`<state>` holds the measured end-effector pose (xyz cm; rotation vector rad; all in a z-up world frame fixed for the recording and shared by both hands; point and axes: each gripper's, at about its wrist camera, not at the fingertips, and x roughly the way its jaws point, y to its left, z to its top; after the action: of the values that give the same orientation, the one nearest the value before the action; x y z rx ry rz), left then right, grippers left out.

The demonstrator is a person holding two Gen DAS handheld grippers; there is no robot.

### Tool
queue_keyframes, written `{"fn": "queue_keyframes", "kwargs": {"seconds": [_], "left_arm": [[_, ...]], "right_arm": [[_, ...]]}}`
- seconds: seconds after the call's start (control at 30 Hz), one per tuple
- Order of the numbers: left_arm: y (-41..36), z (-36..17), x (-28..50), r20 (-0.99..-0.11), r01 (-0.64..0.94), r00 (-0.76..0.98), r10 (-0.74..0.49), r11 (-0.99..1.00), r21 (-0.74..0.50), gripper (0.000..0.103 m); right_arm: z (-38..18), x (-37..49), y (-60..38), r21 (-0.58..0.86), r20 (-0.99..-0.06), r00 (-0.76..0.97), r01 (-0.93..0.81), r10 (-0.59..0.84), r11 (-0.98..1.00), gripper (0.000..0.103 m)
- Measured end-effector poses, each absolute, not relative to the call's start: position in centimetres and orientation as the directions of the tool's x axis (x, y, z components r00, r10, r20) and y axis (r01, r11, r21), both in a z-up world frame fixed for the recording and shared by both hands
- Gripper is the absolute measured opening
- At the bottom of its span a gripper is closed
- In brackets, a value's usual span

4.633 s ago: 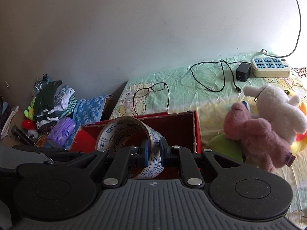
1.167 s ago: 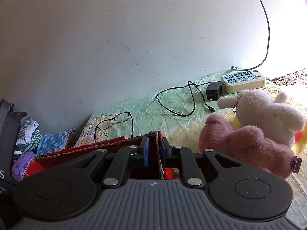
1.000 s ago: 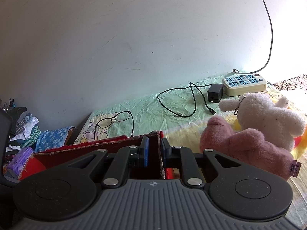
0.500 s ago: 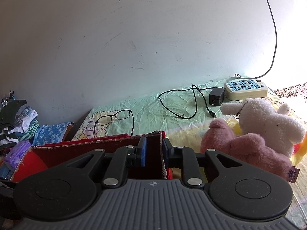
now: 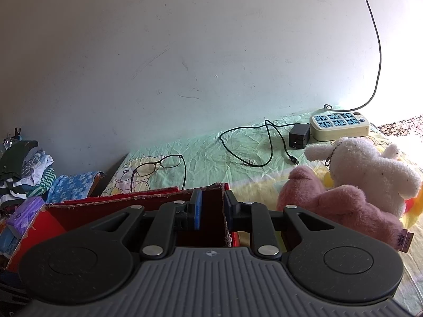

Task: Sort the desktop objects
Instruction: 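Move the right gripper to the pine cone beside the gourd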

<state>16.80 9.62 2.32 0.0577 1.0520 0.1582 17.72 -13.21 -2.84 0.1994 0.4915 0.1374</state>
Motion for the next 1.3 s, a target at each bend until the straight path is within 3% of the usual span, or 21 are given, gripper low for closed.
{"fn": "queue_keyframes", "kwargs": {"seconds": [0.13, 0.27, 0.47, 1.0, 1.3], "left_arm": [[10.1, 3.4, 15.8, -0.845, -0.135, 0.507, 0.172, 0.984, 0.119, 0.076], [10.3, 4.6, 14.7, -0.833, -0.18, 0.522, 0.183, 0.978, 0.102, 0.087], [9.3, 5.6, 13.2, -0.823, -0.22, 0.529, 0.207, 0.97, 0.103, 0.09], [6.3, 5.9, 8.5, -0.807, -0.301, 0.524, 0.274, 0.945, 0.125, 0.092], [5.5, 3.8, 5.1, -0.832, -0.252, 0.529, 0.164, 0.967, 0.031, 0.089]], "right_arm": [[-2.8, 17.8, -13.0, 0.207, -0.455, 0.87, -0.105, 0.191, 0.973, 0.021], [-2.6, 17.6, -13.3, 0.224, -0.458, 0.864, -0.117, 0.211, 0.968, 0.021], [-1.0, 15.0, -14.0, 0.254, -0.46, 0.837, -0.195, 0.295, 0.948, 0.021], [0.7, 9.4, -17.1, 0.287, -0.421, 0.763, -0.401, 0.491, 0.87, 0.023], [-1.0, 7.6, -19.5, 0.343, -0.443, 0.678, -0.476, 0.586, 0.81, 0.023]]}}
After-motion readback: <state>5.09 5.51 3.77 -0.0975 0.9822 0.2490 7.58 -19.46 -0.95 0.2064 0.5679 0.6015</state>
